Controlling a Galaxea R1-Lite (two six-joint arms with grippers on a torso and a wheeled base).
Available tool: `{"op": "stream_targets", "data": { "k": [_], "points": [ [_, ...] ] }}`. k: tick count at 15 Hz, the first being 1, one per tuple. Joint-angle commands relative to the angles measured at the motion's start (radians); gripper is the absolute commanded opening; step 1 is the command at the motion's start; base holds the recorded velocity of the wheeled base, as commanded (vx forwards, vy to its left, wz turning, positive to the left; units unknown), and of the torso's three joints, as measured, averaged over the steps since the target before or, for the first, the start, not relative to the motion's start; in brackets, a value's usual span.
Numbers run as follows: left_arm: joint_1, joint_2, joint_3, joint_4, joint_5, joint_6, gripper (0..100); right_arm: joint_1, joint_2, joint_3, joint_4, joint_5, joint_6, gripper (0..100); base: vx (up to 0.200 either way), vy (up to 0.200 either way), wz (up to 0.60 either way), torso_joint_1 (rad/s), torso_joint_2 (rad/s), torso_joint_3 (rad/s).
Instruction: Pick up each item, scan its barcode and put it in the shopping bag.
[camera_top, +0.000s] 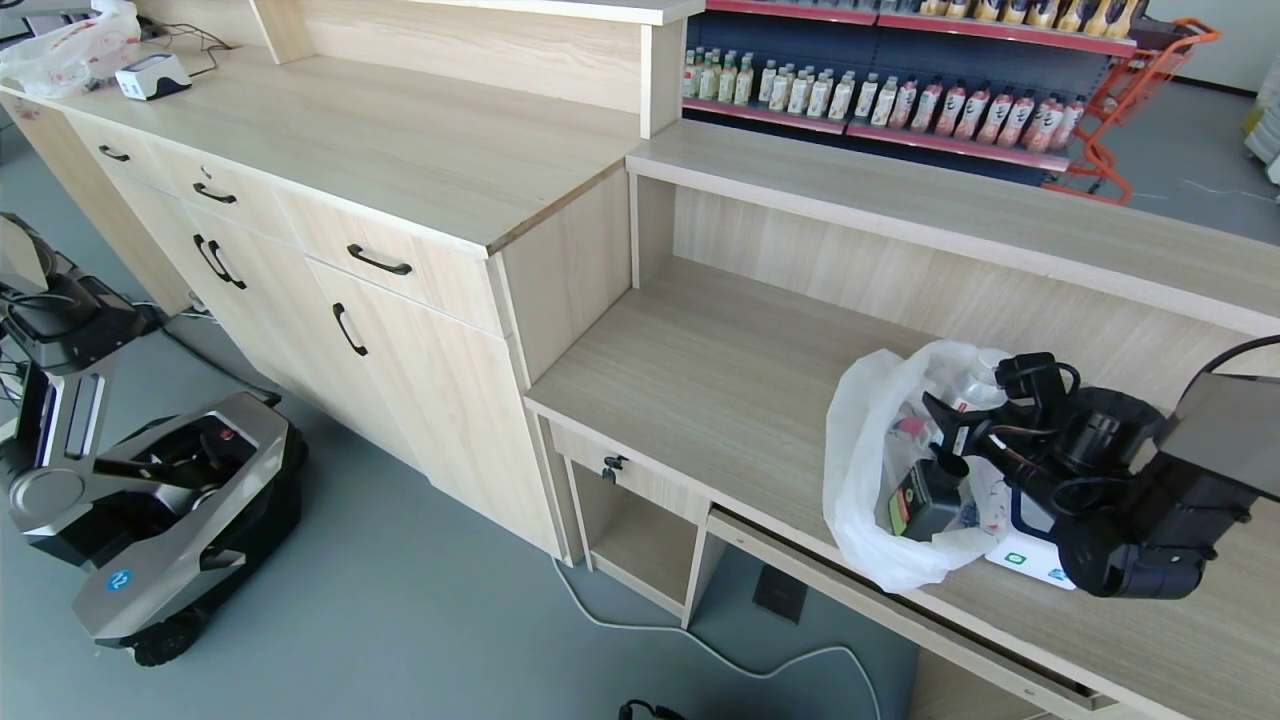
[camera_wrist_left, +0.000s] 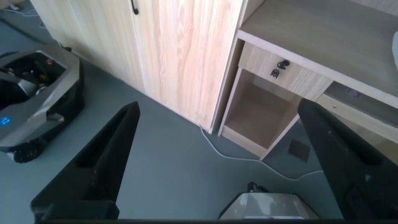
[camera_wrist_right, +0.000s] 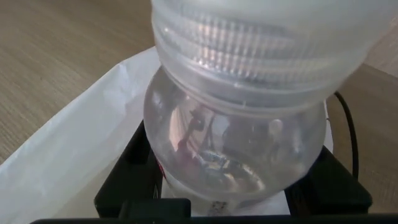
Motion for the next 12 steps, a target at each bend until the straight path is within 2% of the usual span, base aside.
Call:
{"op": "stream_targets", "data": {
  "k": [1, 7, 8, 12],
  "points": [
    [0.0, 0.0, 0.001, 0.0, 0.0, -0.001, 100, -0.011, 0.015, 0.002, 0.002, 0.001, 0.003, 0, 0.0, 0.0, 0.0, 0.0, 0.0, 0.0],
    [0.0, 0.0, 0.0, 0.0, 0.0, -0.001, 100, -0.016, 0.028, -0.002, 0.007, 0.009, 0.01, 0, 0.0, 0.0, 0.0, 0.0, 0.0, 0.0],
    [0.0, 0.0, 0.001, 0.0, 0.0, -0.001, 100, -0.016, 0.029, -0.004, 0.007, 0.012, 0.009, 100, 0.0, 0.0, 0.0, 0.0, 0.0, 0.0],
    [0.0, 0.0, 0.0, 0.0, 0.0, -0.001, 100, -0.016, -0.009, -0.001, 0.015, 0.027, 0.014, 100, 0.0, 0.0, 0.0, 0.0, 0.0, 0.0]
  ]
}}
